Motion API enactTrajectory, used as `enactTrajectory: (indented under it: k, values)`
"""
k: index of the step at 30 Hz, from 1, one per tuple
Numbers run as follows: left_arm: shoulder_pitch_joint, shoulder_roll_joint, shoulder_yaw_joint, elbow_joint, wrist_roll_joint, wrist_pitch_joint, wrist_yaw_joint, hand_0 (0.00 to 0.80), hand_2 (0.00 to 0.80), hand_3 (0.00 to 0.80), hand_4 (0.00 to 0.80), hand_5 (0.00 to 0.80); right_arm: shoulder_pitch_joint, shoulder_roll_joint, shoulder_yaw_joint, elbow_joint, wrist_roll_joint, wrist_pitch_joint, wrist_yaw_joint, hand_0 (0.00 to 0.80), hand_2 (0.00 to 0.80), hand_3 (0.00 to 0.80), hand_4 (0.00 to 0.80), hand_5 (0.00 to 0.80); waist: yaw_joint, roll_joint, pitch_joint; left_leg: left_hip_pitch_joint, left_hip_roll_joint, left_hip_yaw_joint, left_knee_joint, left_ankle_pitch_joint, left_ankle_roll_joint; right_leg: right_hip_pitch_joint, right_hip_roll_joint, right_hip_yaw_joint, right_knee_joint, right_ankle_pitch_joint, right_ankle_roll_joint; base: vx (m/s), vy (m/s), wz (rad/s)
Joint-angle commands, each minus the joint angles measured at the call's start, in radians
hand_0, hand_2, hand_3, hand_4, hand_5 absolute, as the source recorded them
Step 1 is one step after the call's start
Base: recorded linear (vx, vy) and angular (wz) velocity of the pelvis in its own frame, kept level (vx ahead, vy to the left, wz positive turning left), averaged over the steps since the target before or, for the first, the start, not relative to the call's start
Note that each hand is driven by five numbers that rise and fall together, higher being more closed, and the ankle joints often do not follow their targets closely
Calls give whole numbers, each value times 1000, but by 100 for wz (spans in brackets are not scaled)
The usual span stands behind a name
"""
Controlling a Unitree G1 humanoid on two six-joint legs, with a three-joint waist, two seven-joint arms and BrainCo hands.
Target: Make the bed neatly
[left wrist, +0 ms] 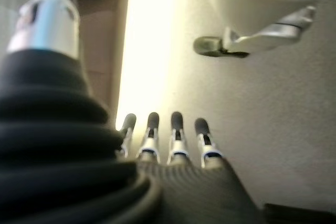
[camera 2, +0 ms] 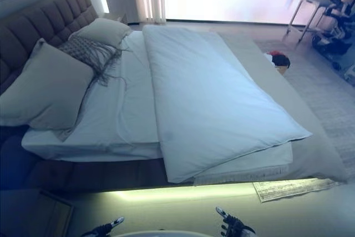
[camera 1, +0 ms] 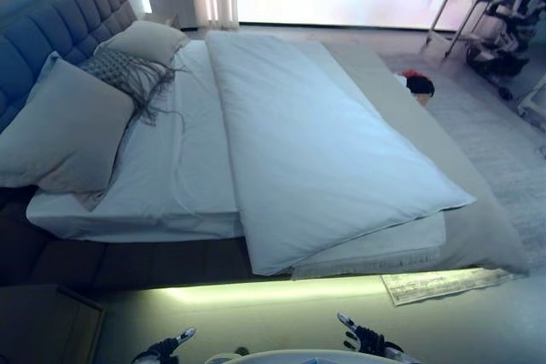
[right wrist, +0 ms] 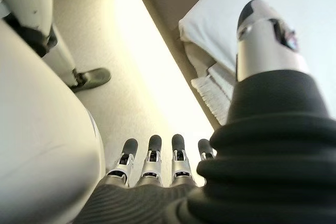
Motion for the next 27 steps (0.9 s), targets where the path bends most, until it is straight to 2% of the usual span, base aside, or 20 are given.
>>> enactTrajectory:
  k: [1, 4, 7, 11, 13, 17, 18, 19, 20, 22, 23, 24, 25, 26, 27]
  values:
    - [-58, 0, 20, -15, 16, 0, -3, 0, 0, 0, 0, 0, -24, -29, -34, 29, 13, -3, 3, 0, 0, 0, 0, 0, -32, -30, 58, -1, -23, 24, 40, -75, -48, -130, 4, -22, -93, 251, -4, 244, -97, -1]
    - [-47, -8, 24, -21, 13, 8, -12, 0, 0, 0, 0, 0, -12, -19, -49, 27, -19, 2, -14, 0, 0, 0, 0, 0, -47, -34, 74, 53, -17, 54, 68, -137, -38, -163, -23, -65, -108, 264, -4, 244, -95, 15]
    - [-14, -30, 36, -9, 9, -4, 4, 0, 0, 0, 0, 0, -1, -7, -43, 36, -43, -17, -15, 0, 0, 0, 0, 0, -39, -46, 68, 69, -14, 53, 108, -162, -33, -114, -26, -82, -82, 239, -8, 247, -164, 47]
    - [42, -35, 66, 1, 23, 9, 12, 0, 0, 0, 0, 0, -1, -1, -25, 7, -9, -38, -16, 0, 0, 0, 0, 0, -25, -61, 44, 110, 17, 61, 111, -165, -56, -47, -29, -118, -69, 223, -1, 245, -188, 59]
    - [59, -39, 72, 14, 54, 16, 8, 0, 0, 0, 0, 0, -2, -3, -27, 4, 10, -42, -13, 0, 0, 0, 0, 0, -20, -64, 33, 130, 36, 72, 95, -156, -69, -15, -21, -137, -84, 212, -9, 227, -160, 12]
    - [85, -44, 77, 37, 78, 10, 7, 0, 0, 0, 0, 0, -13, -9, -37, 15, 29, -54, 12, 0, 0, 0, 0, 0, -14, -59, 21, 144, 60, 64, 104, -155, -97, 19, 7, -138, -89, 173, -37, 199, -132, -10]
    - [88, -44, 77, 37, 82, 3, 3, 0, 0, 0, 0, 0, -16, -10, -37, 14, 33, -54, 20, 0, 0, 0, 0, 0, -14, -55, 22, 144, 65, 65, 119, -148, -104, 19, 13, -142, -82, 164, -45, 131, -75, -7]
    - [90, -44, 75, 31, 71, -8, -7, 0, 0, 0, 0, 0, -22, -17, -33, 4, 34, -51, 23, 0, 0, 0, 0, 0, -10, -45, 30, 107, 87, 57, 205, -86, -133, 33, 34, -148, -77, 142, -68, 103, -63, -3]
    - [87, -44, 71, 25, 57, -18, -16, 0, 0, 0, 0, 0, -25, -21, -29, -5, 34, -53, 25, 0, 0, 0, 0, 0, -5, -47, 35, 60, 94, 44, 273, -35, -148, 43, 40, -149, -81, 133, -80, 58, -68, 1]
    - [76, -58, 54, -2, 34, -36, -31, 0, 0, 0, 0, 0, -34, -38, -23, -36, 49, -52, 18, 0, 0, 0, 0, 0, 26, -56, 77, -112, 92, -21, 453, 49, -176, 95, 41, -139, -100, 114, -103, 19, -3, -11]
    - [70, -66, 47, -15, 28, -41, -36, 0, 0, 0, 0, 0, -40, -45, -20, -46, 55, -57, 12, 0, 0, 0, 0, 0, 34, -52, 95, -152, 93, -26, 443, 43, -181, 108, 41, -135, -103, 106, -100, 4, 105, -27]
    - [61, -70, 38, -25, 26, -41, -40, 0, 0, 0, 0, 0, -49, -49, -16, -52, 67, -63, 9, 0, 0, 0, 0, 0, 37, -46, 105, -163, 101, -10, 383, 31, -182, 108, 39, -135, -103, 101, -92, -12, 172, -28]
    - [46, -73, 21, -36, 29, -34, -45, 0, 0, 0, 0, 0, -70, -57, -18, -54, 91, -73, 13, 0, 0, 0, 0, 0, 33, -39, 114, -140, 118, 48, 275, -8, -165, 94, 25, -150, -93, 98, -81, 1, 172, -15]
    - [42, -75, 14, -38, 46, -26, -48, 0, 0, 0, 0, 0, -82, -63, -25, -56, 100, -79, 15, 0, 0, 0, 0, 0, 29, -39, 121, -121, 122, 66, 256, -35, -152, 83, 14, -159, -78, 97, -80, 32, 156, -24]
    - [41, -77, 2, -37, 58, -25, -43, 0, 0, 0, 0, 0, -88, -64, -27, -72, 109, -74, 11, 0, 0, 0, 0, 0, 30, -36, 123, -113, 107, 48, 240, -43, -144, 76, 7, -156, -60, 96, -75, 66, 115, -45]
